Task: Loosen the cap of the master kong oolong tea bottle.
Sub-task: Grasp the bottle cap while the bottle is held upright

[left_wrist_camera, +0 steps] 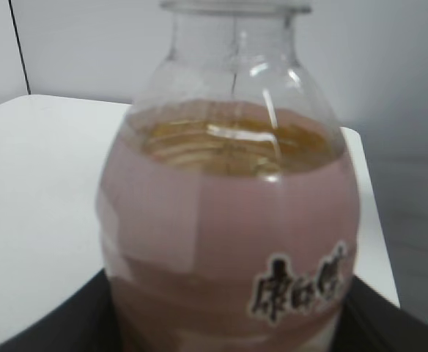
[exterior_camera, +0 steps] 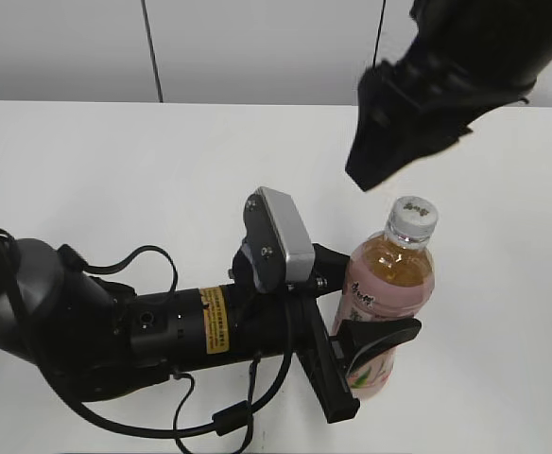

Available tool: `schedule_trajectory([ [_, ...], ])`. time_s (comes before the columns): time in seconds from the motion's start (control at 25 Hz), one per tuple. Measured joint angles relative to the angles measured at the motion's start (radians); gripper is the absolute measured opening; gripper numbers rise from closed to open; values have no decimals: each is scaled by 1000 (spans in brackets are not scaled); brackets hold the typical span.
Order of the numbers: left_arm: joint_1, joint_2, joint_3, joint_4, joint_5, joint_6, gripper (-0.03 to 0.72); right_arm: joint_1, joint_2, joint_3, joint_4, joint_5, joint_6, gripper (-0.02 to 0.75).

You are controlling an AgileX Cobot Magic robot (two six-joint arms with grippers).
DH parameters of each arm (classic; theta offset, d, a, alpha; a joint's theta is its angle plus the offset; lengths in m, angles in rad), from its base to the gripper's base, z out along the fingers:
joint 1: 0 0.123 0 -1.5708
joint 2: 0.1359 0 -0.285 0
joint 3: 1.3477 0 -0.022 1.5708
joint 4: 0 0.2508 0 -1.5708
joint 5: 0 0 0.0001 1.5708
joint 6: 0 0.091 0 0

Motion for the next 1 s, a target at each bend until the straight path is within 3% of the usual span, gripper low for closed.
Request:
schedule_trajectory([
  [0.16, 0, 0, 0, 0, 0, 0, 393, 0, -1, -39, 0, -1, 390, 555],
  [0.28, 0, 0, 0, 0, 0, 0, 393, 0, -2, -20, 0, -1, 517, 555],
  [0.6, 0, 0, 0, 0, 0, 1, 393, -1, -2, 48, -73, -1, 623, 555],
  [1.0, 0, 0, 0, 0, 0, 1, 393, -1, -2, 91, -50, -1, 635, 542],
])
